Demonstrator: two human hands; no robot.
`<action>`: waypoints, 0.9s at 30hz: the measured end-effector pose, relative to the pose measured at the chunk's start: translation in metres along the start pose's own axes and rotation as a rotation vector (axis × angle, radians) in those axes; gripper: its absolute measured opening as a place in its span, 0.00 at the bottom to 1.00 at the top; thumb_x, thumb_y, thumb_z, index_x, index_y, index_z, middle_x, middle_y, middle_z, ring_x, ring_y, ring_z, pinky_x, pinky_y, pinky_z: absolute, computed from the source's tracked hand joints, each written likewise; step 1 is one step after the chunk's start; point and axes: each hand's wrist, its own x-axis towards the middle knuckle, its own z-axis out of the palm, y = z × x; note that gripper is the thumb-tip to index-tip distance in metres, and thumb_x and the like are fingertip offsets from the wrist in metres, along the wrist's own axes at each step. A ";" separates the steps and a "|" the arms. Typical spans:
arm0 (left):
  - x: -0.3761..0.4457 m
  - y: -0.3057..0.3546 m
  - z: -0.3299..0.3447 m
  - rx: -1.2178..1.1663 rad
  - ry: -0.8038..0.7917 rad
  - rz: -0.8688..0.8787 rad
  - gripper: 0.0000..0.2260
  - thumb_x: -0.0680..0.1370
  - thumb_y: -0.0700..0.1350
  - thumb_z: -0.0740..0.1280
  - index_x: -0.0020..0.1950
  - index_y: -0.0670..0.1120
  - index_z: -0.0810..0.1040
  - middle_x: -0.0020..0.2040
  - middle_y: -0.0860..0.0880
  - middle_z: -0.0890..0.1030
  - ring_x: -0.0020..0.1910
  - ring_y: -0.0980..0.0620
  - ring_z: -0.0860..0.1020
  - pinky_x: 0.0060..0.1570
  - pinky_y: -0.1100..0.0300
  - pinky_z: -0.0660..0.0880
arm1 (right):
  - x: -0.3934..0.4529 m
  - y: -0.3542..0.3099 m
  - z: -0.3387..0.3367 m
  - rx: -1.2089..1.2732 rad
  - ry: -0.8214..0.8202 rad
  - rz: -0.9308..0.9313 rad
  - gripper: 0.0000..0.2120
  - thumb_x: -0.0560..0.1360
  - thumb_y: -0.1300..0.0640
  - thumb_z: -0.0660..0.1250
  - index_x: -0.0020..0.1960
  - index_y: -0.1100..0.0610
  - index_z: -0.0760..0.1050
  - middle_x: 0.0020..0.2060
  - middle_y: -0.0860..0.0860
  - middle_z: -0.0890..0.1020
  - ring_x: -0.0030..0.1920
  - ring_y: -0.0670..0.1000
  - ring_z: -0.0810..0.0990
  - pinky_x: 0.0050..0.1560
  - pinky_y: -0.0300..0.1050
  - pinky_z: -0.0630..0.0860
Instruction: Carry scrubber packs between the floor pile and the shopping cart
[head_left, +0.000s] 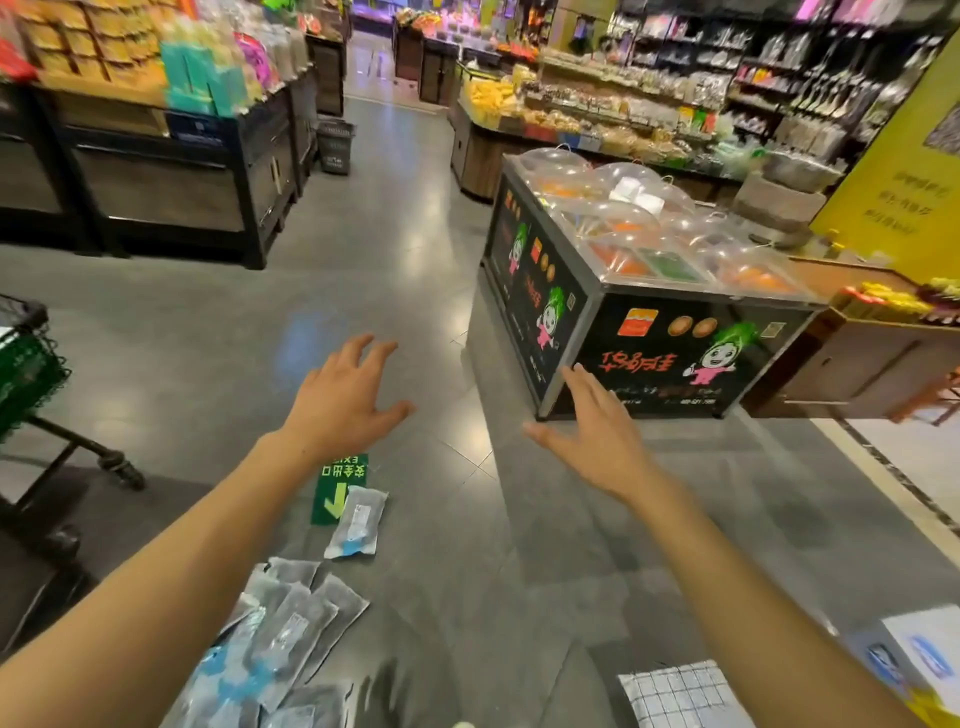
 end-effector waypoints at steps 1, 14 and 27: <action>0.008 -0.003 0.007 -0.002 -0.002 -0.015 0.37 0.77 0.61 0.70 0.81 0.49 0.61 0.80 0.42 0.62 0.75 0.38 0.68 0.69 0.40 0.70 | 0.014 0.003 0.003 0.003 -0.019 -0.014 0.48 0.75 0.28 0.62 0.84 0.49 0.47 0.84 0.50 0.50 0.83 0.54 0.49 0.82 0.60 0.50; 0.078 -0.086 0.076 0.056 -0.004 -0.468 0.37 0.76 0.63 0.70 0.80 0.49 0.63 0.77 0.42 0.67 0.73 0.39 0.71 0.69 0.42 0.72 | 0.250 0.008 0.108 0.121 -0.257 -0.296 0.44 0.77 0.35 0.67 0.83 0.53 0.53 0.83 0.52 0.56 0.82 0.54 0.54 0.79 0.53 0.53; 0.083 -0.254 0.368 -0.004 0.034 -0.634 0.39 0.75 0.66 0.64 0.81 0.47 0.61 0.76 0.43 0.71 0.73 0.39 0.71 0.69 0.41 0.71 | 0.332 0.013 0.473 0.043 -0.469 -0.487 0.49 0.72 0.28 0.66 0.83 0.48 0.51 0.83 0.48 0.53 0.83 0.52 0.53 0.81 0.55 0.52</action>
